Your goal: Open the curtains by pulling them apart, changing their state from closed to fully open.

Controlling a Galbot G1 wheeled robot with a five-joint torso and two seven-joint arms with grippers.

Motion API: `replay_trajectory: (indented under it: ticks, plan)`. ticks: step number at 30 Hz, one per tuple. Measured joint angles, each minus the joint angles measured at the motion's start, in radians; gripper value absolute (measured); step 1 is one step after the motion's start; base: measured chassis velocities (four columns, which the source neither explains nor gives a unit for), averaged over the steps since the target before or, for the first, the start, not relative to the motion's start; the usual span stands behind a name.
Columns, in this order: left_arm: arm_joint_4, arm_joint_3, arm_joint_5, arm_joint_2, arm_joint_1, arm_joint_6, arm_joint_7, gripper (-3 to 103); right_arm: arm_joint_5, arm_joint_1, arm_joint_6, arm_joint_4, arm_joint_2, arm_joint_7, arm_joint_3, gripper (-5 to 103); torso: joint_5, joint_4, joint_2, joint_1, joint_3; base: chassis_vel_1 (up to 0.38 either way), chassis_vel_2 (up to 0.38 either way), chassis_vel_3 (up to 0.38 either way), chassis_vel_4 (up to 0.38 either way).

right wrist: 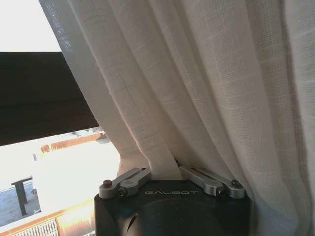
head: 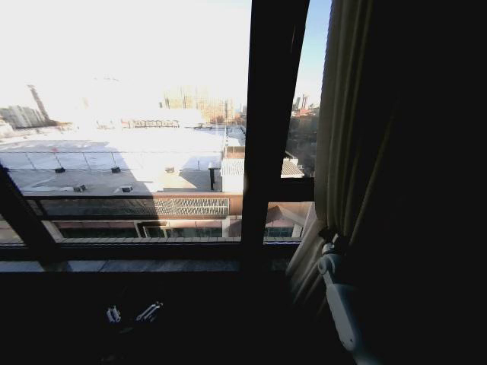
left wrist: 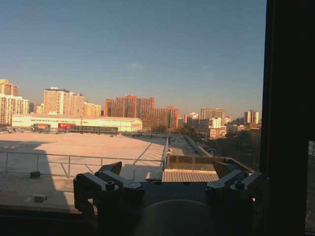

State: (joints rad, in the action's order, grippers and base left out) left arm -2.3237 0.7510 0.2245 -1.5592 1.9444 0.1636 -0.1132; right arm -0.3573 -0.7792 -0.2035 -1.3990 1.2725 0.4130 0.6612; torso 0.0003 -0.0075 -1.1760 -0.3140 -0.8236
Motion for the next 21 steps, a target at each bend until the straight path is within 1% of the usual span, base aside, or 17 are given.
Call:
replay_trajectory:
  ticks: [5,8,10,11,12,14,16,20,21]
  plan:
    - [-0.001,0.004,0.010,0.003,0.000,0.001,0.000,100,0.013,0.045,-0.013,0.055,-0.029,0.022,0.056,0,0.0001,0.0000,0.000,0.000,0.000,0.000,0.000,0.000,0.000]
    - [-0.003,0.006,0.021,0.005,-0.002,0.001,0.000,100,0.008,0.058,-0.013,0.075,-0.061,0.019,0.078,0,0.0002,-0.0003,0.000,0.000,0.000,0.000,0.000,0.000,0.000]
    - [-0.003,0.006,0.022,0.006,-0.003,0.001,0.000,100,0.004,0.053,-0.014,0.071,-0.070,0.011,0.079,0,0.0002,-0.0003,0.000,0.000,0.000,0.000,0.000,0.000,0.000]
    - [-0.002,0.004,0.022,0.005,-0.004,0.000,0.000,100,-0.002,0.041,-0.014,0.056,-0.076,0.003,0.076,-3,0.0002,-0.0004,0.000,0.000,0.000,0.000,0.000,0.000,0.000]
    - [-0.002,0.003,0.021,0.005,-0.004,0.000,0.000,100,-0.006,0.031,-0.015,0.044,-0.079,0.000,0.072,1,0.0001,-0.0005,0.000,0.000,0.000,0.000,0.000,0.000,0.000]
    - [-0.002,-0.005,0.017,0.003,-0.007,-0.002,0.000,100,-0.030,-0.029,-0.022,-0.042,-0.088,-0.015,0.030,12,-0.0001,-0.0002,0.000,0.000,0.000,0.000,0.000,0.000,0.000]
    - [-0.001,-0.007,0.015,0.002,-0.009,-0.005,0.000,100,-0.037,-0.049,-0.026,-0.071,-0.091,-0.021,0.014,12,-0.0002,-0.0001,0.000,0.000,0.000,0.000,0.000,0.000,0.000]
    - [-0.003,-0.011,0.005,0.002,-0.028,-0.031,0.000,100,-0.090,-0.183,-0.058,-0.271,-0.092,-0.043,-0.068,33,-0.0003,0.0000,0.000,0.000,0.000,0.000,0.000,0.000,0.000]
    - [-0.003,-0.011,0.005,0.002,-0.028,-0.031,0.000,100,-0.090,-0.183,-0.058,-0.271,-0.092,-0.043,-0.068,33,-0.0003,0.0000,0.000,0.000,0.000,0.000,0.000,0.000,0.000]
